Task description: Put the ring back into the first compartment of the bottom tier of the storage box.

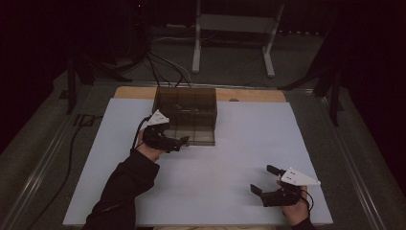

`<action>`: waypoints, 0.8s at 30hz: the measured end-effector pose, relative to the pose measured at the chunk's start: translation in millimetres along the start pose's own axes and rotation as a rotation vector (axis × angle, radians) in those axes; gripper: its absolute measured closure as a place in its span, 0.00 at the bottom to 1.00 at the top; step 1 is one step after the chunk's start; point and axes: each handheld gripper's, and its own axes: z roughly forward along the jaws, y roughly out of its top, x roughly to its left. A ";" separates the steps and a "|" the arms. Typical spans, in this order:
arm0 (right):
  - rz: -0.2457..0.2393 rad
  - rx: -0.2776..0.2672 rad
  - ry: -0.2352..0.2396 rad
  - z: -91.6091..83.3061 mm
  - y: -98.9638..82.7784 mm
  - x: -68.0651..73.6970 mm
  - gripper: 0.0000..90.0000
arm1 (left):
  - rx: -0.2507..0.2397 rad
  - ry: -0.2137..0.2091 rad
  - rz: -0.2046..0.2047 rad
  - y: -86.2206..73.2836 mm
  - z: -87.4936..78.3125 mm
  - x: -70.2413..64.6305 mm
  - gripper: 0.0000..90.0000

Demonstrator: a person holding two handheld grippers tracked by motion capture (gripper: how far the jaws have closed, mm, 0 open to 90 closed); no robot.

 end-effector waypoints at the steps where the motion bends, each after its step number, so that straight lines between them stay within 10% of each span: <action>1: 0.000 0.000 0.001 0.0 0.0 0.1 0.00 | -0.003 -0.019 0.002 -0.1 0.2 -0.5 0.03; 14: 0.001 0.001 0.003 0.1 0.2 0.5 0.00 | 0.041 -0.210 0.154 -4.7 8.1 -15.2 0.01; 24: 0.000 0.002 0.005 0.1 0.1 0.4 0.00 | 0.018 -0.314 0.180 -2.5 6.3 -24.8 0.01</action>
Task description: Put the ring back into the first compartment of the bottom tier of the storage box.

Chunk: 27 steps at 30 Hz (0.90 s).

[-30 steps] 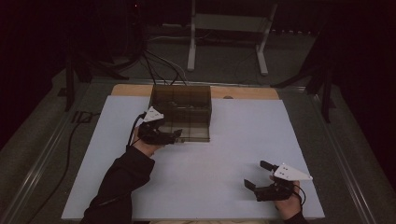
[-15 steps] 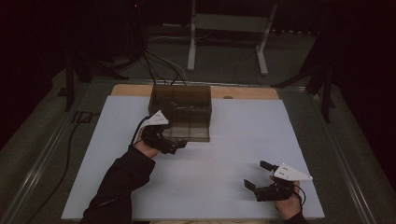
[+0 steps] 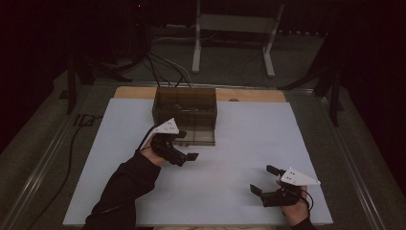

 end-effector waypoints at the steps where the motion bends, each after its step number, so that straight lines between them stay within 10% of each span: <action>1: 0.000 0.002 0.000 0.2 -0.1 0.1 0.00 | -0.002 -0.004 0.017 -0.2 0.1 -1.6 0.01; 15: -0.001 0.002 0.003 0.8 0.0 1.0 0.00 | 0.004 -0.033 0.075 -13.0 7.4 -13.9 0.01; 27: -0.003 0.005 0.003 1.7 0.0 1.9 0.00 | 0.038 -0.012 0.036 -39.1 -1.3 -15.6 0.01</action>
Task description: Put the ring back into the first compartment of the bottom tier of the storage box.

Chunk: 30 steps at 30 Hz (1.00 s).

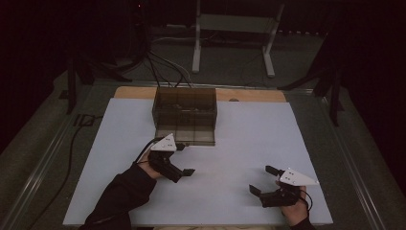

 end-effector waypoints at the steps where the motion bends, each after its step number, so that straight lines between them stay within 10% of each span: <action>1: 0.000 -0.001 -0.001 0.0 0.0 -0.1 0.00 | 0.002 0.000 -0.005 -2.0 -1.1 0.1 0.01; 30: -0.002 0.004 -0.003 0.3 -0.1 0.1 0.00 | 0.038 0.113 -0.082 -61.0 -44.2 -8.3 0.01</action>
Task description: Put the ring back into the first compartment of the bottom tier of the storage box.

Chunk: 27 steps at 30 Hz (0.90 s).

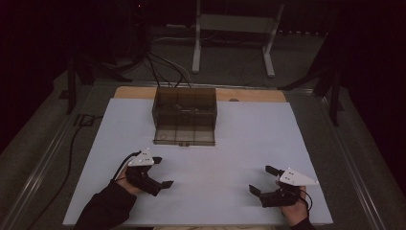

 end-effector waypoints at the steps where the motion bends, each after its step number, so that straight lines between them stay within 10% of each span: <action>1: 0.000 0.000 0.001 0.0 0.0 0.0 0.00 | -0.002 0.006 -0.005 -1.4 -2.9 0.2 0.01; 27: 0.000 0.008 0.002 0.3 0.2 1.1 0.00 | -0.053 0.145 -0.100 -49.6 -41.5 -0.1 0.01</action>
